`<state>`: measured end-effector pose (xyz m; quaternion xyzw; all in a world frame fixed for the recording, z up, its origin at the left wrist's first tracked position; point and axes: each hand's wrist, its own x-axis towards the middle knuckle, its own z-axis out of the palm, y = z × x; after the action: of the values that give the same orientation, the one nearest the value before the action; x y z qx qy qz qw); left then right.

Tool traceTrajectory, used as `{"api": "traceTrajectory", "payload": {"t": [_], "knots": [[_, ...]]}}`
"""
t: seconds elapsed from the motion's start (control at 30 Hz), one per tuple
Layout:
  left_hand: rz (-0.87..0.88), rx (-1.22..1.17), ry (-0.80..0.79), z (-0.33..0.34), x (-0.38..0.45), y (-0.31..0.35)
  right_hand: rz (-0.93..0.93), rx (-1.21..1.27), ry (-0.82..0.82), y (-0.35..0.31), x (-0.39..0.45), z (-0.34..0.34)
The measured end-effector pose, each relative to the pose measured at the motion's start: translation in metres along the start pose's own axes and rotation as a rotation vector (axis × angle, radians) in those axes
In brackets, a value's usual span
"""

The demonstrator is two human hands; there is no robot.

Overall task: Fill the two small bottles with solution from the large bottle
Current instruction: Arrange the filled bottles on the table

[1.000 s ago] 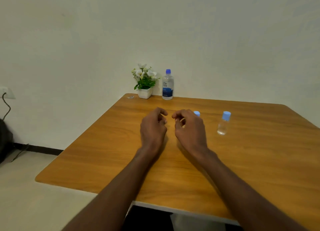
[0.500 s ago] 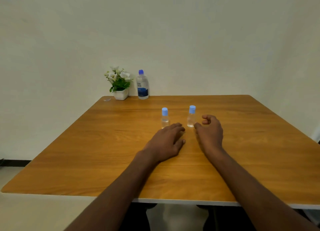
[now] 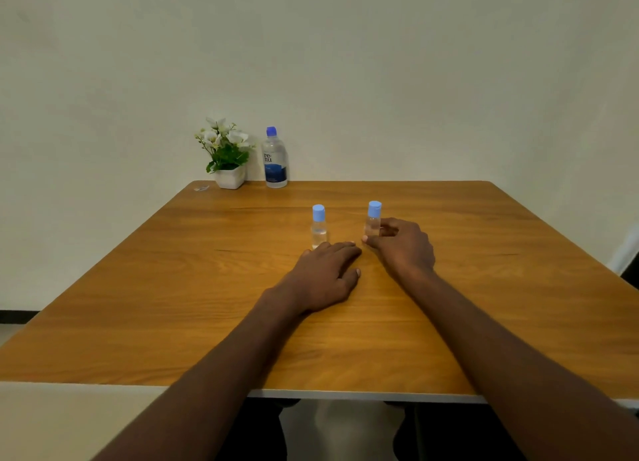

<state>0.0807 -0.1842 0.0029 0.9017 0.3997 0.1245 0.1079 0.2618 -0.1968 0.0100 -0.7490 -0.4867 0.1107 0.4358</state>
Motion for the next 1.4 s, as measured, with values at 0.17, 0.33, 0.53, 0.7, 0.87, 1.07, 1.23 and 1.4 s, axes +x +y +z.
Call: {"api": "traceTrajectory", "payload": {"t": [0.17,0.33,0.53,0.7,0.87,1.07,1.23,1.4], "knots": [[-0.015,-0.054,0.016,-0.001,-0.001,0.002,0.049,0.168,-0.029,0.007,0.001,0.001],[-0.033,-0.137,0.089,-0.001,-0.001,0.005,0.098,0.536,-0.092,0.011,0.002,-0.007],[-0.097,-0.327,0.193,0.003,0.006,0.018,0.199,0.725,-0.062,0.011,0.000,-0.018],[-0.149,-0.581,0.295,0.005,0.018,0.032,0.313,0.956,-0.029,0.019,0.007,-0.031],[-0.160,-0.607,0.393,0.015,0.052,0.053,0.420,1.162,-0.007,0.028,0.017,-0.034],[-0.142,-0.429,0.387,0.029,0.133,0.066,0.347,0.930,0.103,0.053,0.058,-0.047],[-0.189,-0.206,0.302,0.033,0.192,0.060,0.232,0.447,0.270,0.094,0.121,-0.067],[-0.072,0.068,0.237,0.045,0.222,0.059,0.166,0.206,0.328,0.124,0.182,-0.071]]}}
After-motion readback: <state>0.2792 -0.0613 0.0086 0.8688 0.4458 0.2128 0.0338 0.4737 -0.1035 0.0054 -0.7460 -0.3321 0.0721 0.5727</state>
